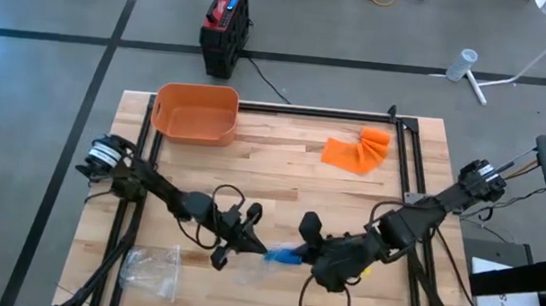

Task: Roll bandage
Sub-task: Put the rolled blue bandage into the transparent zip bag

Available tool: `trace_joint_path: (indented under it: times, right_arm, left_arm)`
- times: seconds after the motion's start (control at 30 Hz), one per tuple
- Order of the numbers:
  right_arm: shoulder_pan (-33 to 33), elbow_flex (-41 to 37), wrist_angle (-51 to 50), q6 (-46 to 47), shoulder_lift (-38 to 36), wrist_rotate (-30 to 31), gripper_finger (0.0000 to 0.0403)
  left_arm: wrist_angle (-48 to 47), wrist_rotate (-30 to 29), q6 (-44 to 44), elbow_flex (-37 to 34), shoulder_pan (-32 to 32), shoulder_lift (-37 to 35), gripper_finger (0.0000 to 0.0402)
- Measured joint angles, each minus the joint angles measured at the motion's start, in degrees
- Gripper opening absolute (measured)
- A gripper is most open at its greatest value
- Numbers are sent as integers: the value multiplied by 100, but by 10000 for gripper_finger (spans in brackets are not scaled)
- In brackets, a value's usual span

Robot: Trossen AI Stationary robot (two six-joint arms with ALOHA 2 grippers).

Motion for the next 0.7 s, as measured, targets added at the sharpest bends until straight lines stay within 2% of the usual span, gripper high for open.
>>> trace_joint_path:
  times: [0.07,0.13,0.23,0.33,0.4,0.47,0.6,0.7]
  right_arm:
    - [-37,-14,132,256,-23,-851,26]
    - [-74,-19,336,450,-19,-1231,30]
    - [-152,-14,438,548,-20,-1095,29]
    - [-231,-16,237,585,39,-292,24]
    - [-261,-19,-76,753,50,-31,24]
    - [-311,-21,-223,1066,51,-273,30]
    - [-363,-19,-51,1505,98,-1265,49]
    - [-342,-19,-72,1540,169,-1353,52]
  left_arm:
    - [397,-29,-3,94,4,85,0]
    - [620,-36,4,200,15,199,0]
    - [580,-23,127,446,33,425,0]
    - [640,-20,175,750,43,606,0]
    - [617,-11,177,875,71,759,0]
    - [574,19,182,958,107,864,0]
    - [553,137,144,1058,251,979,0]
    - [572,134,61,1158,337,1062,0]
